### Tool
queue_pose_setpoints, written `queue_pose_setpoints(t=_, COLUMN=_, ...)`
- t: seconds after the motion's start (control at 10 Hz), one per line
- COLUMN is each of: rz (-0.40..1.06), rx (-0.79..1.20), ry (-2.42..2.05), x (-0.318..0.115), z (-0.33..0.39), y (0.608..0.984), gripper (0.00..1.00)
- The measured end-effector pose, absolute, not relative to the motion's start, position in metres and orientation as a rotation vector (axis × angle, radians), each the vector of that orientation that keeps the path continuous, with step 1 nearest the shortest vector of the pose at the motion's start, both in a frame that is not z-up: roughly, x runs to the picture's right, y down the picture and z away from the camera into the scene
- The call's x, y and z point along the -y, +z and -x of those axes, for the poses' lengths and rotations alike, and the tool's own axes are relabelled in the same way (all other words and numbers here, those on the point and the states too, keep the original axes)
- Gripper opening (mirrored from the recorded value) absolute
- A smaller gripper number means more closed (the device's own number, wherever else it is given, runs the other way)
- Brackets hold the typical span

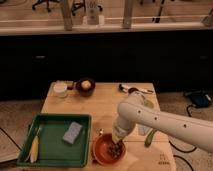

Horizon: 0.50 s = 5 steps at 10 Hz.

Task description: Place grapes in red bowl

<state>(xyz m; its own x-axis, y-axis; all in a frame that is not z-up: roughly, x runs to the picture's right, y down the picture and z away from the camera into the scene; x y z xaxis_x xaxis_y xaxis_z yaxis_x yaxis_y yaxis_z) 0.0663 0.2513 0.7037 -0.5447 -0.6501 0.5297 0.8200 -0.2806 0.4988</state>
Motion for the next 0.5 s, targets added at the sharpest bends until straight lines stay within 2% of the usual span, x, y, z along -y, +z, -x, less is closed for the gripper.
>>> queue_pose_setpoints(t=0.3, rz=0.280, rx=0.930, ry=-1.951, x=-0.2514, z=-0.0635, y=0.7004, gripper=0.62)
queue_pose_setpoints(t=0.5, rz=0.280, rx=0.927, ry=-1.954, x=-0.2511, z=-0.0619, y=0.6994, gripper=0.77)
